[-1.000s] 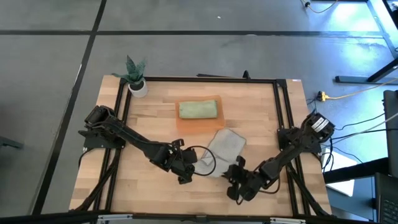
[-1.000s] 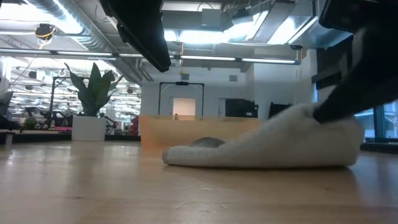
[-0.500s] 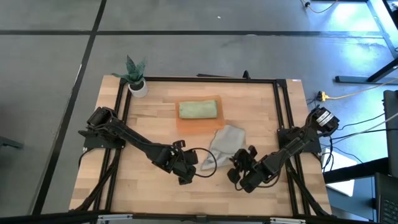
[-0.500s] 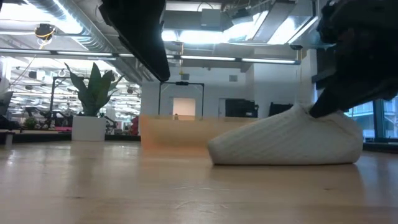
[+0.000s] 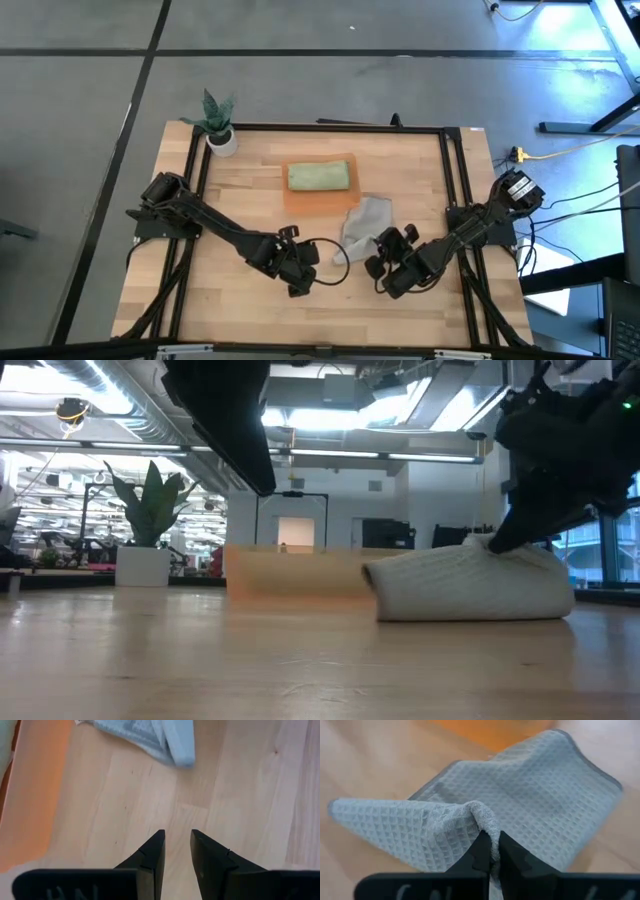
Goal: Roll microfiber towels into tight, uniform cylinder then place into a basket
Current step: Roll the gray microfiber towel
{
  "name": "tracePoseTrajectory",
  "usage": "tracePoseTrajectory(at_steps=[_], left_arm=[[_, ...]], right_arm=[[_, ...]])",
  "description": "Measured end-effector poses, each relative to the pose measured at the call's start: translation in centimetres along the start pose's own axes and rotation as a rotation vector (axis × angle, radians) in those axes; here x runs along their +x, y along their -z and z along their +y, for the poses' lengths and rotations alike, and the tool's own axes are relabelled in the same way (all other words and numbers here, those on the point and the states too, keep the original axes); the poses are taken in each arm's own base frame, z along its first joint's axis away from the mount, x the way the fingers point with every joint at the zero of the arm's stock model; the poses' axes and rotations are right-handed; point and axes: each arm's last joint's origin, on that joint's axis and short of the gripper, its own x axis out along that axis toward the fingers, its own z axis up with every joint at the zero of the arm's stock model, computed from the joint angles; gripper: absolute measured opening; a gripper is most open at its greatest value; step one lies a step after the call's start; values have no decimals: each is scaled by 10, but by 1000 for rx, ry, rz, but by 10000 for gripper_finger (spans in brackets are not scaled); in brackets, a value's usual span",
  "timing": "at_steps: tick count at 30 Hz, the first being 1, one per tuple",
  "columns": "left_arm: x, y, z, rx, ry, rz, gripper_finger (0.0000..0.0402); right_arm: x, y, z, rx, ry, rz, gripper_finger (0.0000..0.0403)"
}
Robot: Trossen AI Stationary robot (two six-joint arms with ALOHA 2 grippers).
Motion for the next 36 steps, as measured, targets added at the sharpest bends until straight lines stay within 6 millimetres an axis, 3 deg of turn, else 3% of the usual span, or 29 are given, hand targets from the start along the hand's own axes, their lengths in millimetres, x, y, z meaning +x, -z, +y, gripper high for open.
tracePoseTrajectory(at_steps=[21, 28, 36], left_arm=[[6, -2, 0, -7, -20, -15, 82], [13, -6, 0, 37, -21, -45, 82], [19, -23, 6, 66, 22, -123, 82]], right_arm=[[-5, 1, -34, 77, 286, 48, 17], [-11, -2, -27, 62, 261, 53, 18], [-39, 4, -1, -33, 90, 147, 18]])
